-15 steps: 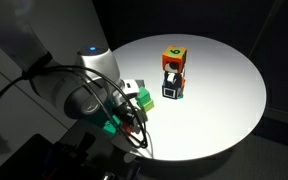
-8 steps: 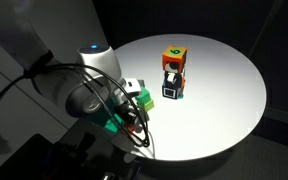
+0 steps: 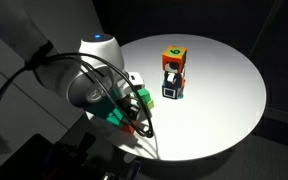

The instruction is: Put the orange block on the grey block

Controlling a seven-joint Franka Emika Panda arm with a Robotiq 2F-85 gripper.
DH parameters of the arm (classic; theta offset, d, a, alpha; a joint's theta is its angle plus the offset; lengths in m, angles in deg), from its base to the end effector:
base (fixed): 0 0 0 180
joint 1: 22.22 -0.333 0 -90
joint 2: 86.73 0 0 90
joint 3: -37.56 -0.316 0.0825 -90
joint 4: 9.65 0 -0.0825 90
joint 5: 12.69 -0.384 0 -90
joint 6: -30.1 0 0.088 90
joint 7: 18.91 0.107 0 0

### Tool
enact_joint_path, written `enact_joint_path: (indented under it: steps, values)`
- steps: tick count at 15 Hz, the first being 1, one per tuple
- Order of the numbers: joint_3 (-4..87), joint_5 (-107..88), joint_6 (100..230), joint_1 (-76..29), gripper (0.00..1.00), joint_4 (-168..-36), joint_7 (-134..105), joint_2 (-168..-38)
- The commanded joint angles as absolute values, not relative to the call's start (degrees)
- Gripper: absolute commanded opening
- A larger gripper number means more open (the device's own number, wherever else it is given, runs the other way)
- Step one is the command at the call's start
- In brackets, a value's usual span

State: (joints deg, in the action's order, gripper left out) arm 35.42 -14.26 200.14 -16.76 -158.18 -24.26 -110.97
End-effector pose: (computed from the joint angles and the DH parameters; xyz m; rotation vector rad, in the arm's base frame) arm 0.4173 -0.0240 0.1057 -3.1177 -0.0084 0.0716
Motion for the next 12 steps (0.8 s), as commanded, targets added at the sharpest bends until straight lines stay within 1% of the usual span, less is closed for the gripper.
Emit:
enact_joint_path:
  steps: [1, 6, 12]
  values:
    - [34.97, -14.46, 193.52, -17.31, 0.31, -157.59, -23.6, -105.79]
    - [35.32, -14.58, 186.34, -19.02, 0.31, -155.19, -23.06, -101.68]
    - [35.87, -13.64, 181.47, -21.45, 0.31, -150.28, -21.2, -99.75]
